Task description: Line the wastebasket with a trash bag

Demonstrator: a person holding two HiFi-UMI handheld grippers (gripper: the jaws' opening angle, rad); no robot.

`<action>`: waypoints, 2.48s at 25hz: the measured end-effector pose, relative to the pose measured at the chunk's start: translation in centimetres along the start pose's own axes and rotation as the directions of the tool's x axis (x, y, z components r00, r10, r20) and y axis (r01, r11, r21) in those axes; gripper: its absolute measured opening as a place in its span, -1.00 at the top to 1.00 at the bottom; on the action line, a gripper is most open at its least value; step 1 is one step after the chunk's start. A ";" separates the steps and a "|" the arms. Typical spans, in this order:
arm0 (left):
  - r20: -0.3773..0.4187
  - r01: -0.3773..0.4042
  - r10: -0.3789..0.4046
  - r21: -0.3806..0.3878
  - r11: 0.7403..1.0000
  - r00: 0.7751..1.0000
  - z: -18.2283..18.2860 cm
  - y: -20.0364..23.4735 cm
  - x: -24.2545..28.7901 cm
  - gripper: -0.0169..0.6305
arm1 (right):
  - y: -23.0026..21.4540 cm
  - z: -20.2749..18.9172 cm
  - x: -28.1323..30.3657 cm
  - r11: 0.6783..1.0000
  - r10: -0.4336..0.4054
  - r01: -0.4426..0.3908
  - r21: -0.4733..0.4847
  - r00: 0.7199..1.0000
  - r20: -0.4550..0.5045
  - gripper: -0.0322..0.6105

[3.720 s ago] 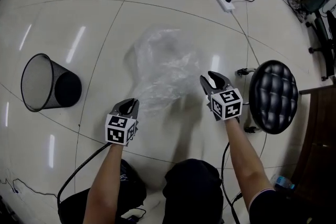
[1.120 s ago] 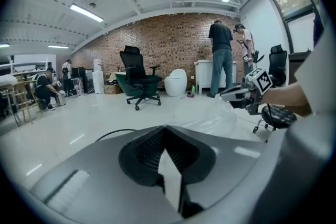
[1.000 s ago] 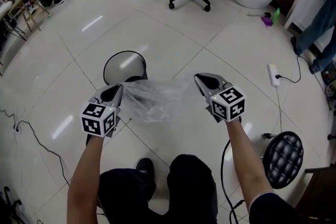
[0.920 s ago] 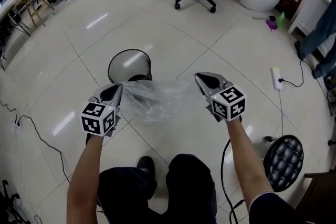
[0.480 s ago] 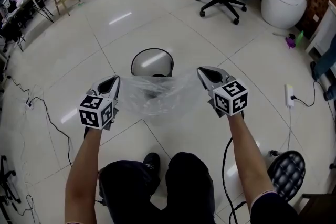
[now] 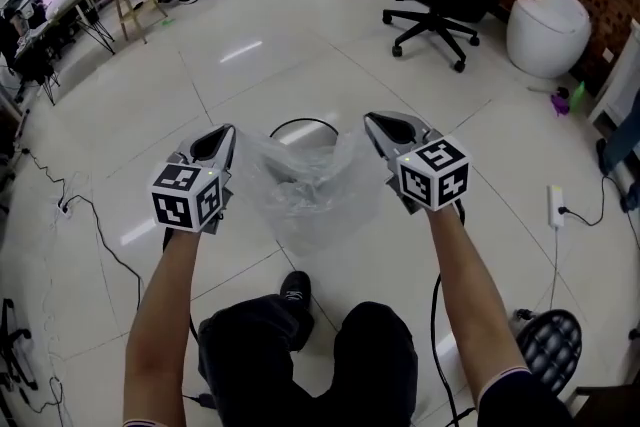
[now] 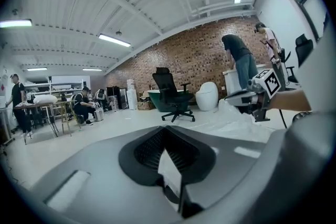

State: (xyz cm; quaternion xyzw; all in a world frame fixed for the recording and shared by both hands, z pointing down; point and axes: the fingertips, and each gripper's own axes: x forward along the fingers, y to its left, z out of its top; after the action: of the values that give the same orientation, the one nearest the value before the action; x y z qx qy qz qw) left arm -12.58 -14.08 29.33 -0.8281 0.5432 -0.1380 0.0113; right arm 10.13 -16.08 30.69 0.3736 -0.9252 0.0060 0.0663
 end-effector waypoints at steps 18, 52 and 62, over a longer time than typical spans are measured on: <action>0.109 0.025 -0.026 0.009 1.000 0.994 7.9 6.8 5.3 0.91 | -2.3 8.6 7.5 1.000 -0.008 0.010 -0.020 0.996 0.085 0.89; -0.062 0.056 -0.064 -0.113 0.992 0.996 -4.7 8.5 13.2 0.91 | -6.0 -3.8 13.7 0.994 -0.060 0.070 0.081 0.991 -0.116 0.89; -0.128 0.046 -0.065 -0.151 0.987 0.990 -10.2 9.1 15.6 0.91 | -7.4 -8.5 15.3 0.990 -0.072 0.091 0.109 0.982 -0.174 0.89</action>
State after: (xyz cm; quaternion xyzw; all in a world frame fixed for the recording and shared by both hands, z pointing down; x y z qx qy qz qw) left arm -17.34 -30.57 41.00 -0.8305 0.5282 -0.1522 -0.0899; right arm 5.37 -31.41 40.77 0.4126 -0.8982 0.0889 0.1230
